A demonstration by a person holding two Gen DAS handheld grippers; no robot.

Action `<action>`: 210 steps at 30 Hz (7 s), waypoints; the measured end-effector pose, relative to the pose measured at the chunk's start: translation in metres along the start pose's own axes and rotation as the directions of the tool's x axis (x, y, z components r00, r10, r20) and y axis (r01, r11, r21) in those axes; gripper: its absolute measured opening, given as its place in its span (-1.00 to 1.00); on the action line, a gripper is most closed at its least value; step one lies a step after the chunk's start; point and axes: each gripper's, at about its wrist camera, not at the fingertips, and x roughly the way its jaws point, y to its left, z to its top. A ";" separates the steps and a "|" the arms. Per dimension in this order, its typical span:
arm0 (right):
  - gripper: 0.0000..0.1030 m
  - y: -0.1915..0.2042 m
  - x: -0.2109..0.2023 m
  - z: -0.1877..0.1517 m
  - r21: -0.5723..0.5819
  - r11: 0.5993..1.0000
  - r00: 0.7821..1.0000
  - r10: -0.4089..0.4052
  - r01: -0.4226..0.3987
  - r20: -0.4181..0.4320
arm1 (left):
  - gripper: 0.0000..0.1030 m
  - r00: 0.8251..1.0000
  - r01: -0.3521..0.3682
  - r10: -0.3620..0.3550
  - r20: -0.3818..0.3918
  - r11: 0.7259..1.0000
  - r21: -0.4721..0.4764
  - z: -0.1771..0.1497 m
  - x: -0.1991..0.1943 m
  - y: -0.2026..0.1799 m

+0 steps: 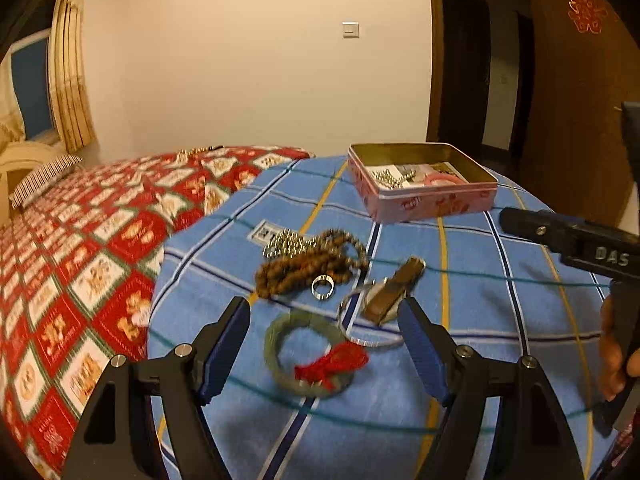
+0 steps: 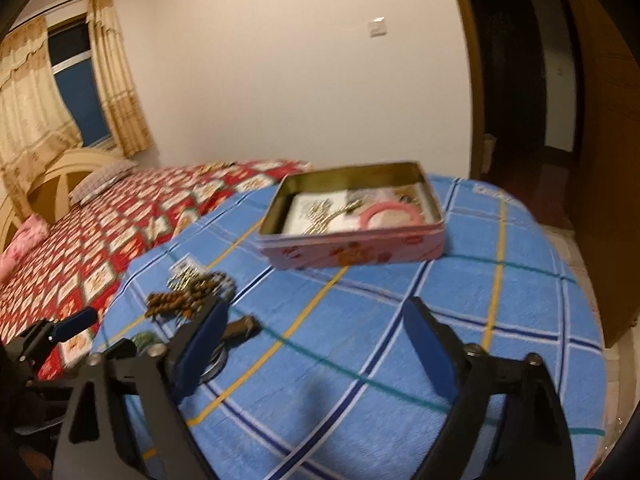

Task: Organize jewelry
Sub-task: 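Withdraw both grippers from the tin back toward the jewelry pile, then grasp the brown leather keychain with the right gripper, then grasp the red tassel beside the jade bangle with the left gripper while the right holds the keychain, then carry the red tassel and keychain over the pink tin and open both grippers, then withdraw both grippers from the tin toward the remaining bangles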

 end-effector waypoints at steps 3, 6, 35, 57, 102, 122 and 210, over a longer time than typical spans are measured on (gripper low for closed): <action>0.28 0.007 0.010 -0.006 -0.003 0.999 0.997 0.048 -0.048 -0.056 | 0.48 1.000 -0.018 0.019 -0.007 1.000 0.010 -0.007 -0.001 0.005; 0.23 0.014 0.021 -0.010 0.018 0.994 0.988 0.109 -0.108 -0.110 | 0.48 1.000 -0.010 0.010 -0.012 1.000 0.011 -0.010 -0.001 0.012; -0.61 0.046 0.085 0.000 0.012 0.985 0.952 0.172 -0.174 -0.253 | 0.48 0.998 -0.055 0.054 -0.020 0.998 -0.037 -0.010 -0.001 0.039; -0.18 0.056 0.100 -0.006 0.045 0.974 0.902 0.223 -0.222 -0.370 | 0.48 0.998 -0.050 0.049 -0.028 0.998 -0.042 -0.011 0.001 0.039; -0.63 -0.016 0.045 0.047 0.134 0.976 0.982 0.181 -0.172 -0.057 | -0.68 0.977 0.100 -0.106 -0.187 0.994 -0.040 -0.019 0.042 0.017; -0.62 -0.026 0.039 0.045 0.184 0.963 0.978 0.206 -0.198 -0.029 | -0.69 0.972 0.231 -0.233 -0.021 0.971 -0.057 0.014 0.008 0.022; 0.59 -0.119 0.080 0.086 0.376 0.911 0.973 0.096 -0.171 0.211 | 0.55 0.961 0.277 -0.277 0.025 0.961 -0.020 0.152 0.141 -0.056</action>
